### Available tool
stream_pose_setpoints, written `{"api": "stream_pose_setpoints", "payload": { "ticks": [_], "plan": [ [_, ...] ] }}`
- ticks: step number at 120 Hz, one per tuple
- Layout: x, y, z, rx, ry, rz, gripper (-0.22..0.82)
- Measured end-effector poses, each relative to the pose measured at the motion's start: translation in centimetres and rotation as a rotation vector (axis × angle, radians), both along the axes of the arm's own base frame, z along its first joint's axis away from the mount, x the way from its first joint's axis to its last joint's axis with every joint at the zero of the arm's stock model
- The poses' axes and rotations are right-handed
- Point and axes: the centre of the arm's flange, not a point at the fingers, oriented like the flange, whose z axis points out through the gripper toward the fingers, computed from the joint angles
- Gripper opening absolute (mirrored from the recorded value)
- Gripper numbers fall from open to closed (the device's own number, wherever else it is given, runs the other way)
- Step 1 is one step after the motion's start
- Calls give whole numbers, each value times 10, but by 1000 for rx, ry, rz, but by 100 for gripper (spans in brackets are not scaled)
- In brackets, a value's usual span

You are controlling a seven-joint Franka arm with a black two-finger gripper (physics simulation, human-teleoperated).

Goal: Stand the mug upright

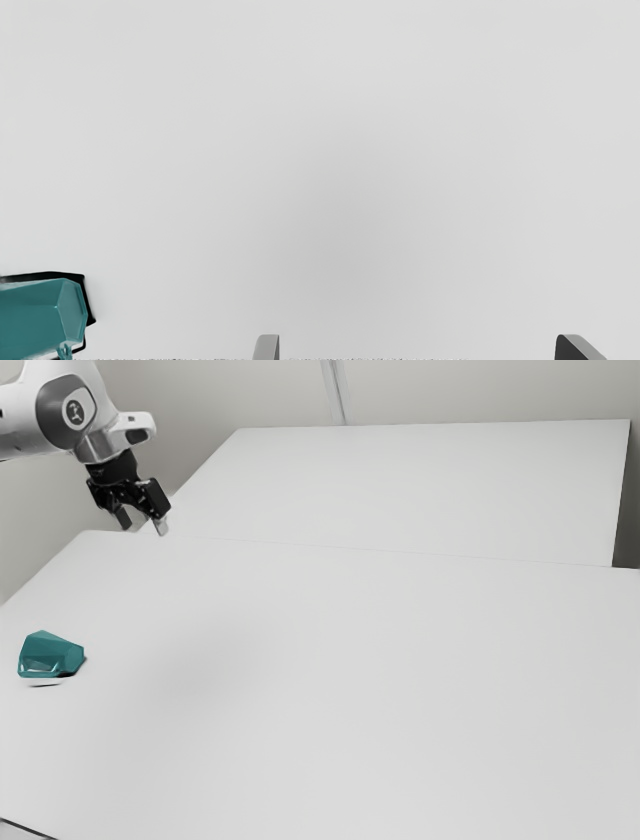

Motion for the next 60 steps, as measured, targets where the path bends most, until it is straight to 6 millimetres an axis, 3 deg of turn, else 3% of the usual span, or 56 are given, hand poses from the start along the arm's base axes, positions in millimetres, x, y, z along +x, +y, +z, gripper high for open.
{"api": "stream_pose_setpoints", "payload": {
  "ticks": [20, 30, 41, 51, 60],
  "plan": [
    [-5, 14, 1, 0, -7, 15, 60],
    [-13, 22, -14, -23, 0, 33, 60],
    [-35, 42, -27, -59, -4, 76, 60],
    [-54, 71, -39, -83, -16, 135, 60],
    [-72, 122, -48, -108, -41, 237, 60]
  ]
}}
